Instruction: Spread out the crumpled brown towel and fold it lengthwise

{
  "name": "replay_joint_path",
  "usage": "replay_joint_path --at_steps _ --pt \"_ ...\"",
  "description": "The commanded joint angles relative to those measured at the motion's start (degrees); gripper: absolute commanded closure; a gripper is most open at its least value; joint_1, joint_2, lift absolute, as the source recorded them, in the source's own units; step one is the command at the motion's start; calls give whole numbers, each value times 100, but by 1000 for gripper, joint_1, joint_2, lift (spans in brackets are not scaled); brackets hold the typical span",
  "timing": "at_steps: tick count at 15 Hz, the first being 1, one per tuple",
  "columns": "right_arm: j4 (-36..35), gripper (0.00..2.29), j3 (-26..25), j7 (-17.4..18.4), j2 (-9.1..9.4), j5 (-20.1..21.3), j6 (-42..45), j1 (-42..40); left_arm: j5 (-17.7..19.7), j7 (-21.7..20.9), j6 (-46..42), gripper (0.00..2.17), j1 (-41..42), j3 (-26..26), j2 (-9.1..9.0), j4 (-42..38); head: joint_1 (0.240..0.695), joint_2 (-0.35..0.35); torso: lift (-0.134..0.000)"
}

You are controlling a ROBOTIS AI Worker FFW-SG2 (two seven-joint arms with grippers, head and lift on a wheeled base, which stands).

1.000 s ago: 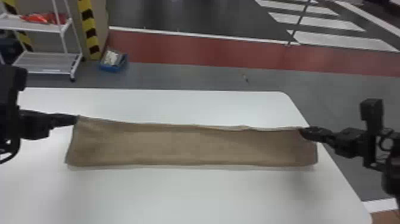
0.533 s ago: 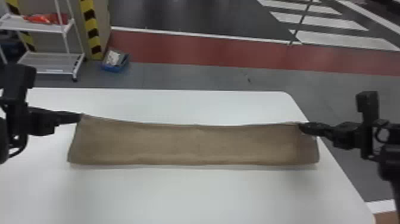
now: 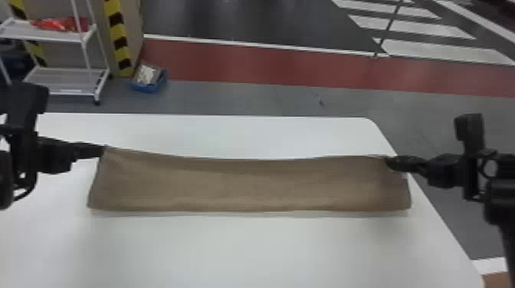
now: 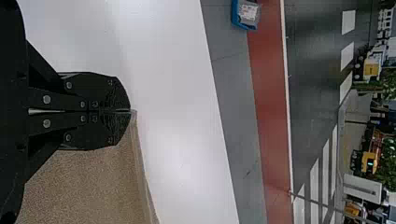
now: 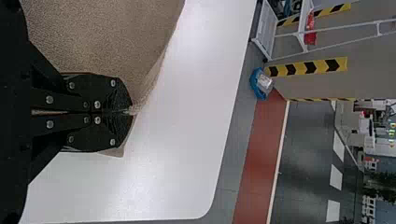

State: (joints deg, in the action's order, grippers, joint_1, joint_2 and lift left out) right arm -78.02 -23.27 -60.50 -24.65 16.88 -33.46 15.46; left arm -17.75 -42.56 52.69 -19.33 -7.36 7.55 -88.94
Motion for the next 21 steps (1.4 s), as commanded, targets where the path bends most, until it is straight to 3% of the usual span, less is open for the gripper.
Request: replay_joint_path --at_steps 1,5,10,11,12,13,14,21 --pt "314 1315 59 30 5 122 28 212 -9 20 -52 1342 -27 15 -8 79 695 -194 -124" --pt "841 1315 253 179 -4 421 221 467 -44 64 -157 1342 -89 15 -8 255 695 -199 -124" --pt "1096 1268 402 329 75 465 256 669 -62 125 -316 1342 -106 77 -35 378 695 -195 -124" --pt "1096 707 411 425 101 447 203 669 -62 134 -404 1295 -89 86 -35 378 695 -193 -124" --pt "1096 269 411 557 119 447 168 678 -44 196 -562 832 -27 86 -43 334 695 -191 -124" --pt "1096 49 411 592 119 447 151 678 -18 310 -773 225 87 77 -70 307 695 -191 -124" --pt "1096 19 420 619 128 447 133 678 -18 319 -790 22 114 86 -70 290 695 -192 -124" --pt "1079 26 226 707 110 351 10 669 9 327 -808 19 122 7 -70 264 695 -200 -124"
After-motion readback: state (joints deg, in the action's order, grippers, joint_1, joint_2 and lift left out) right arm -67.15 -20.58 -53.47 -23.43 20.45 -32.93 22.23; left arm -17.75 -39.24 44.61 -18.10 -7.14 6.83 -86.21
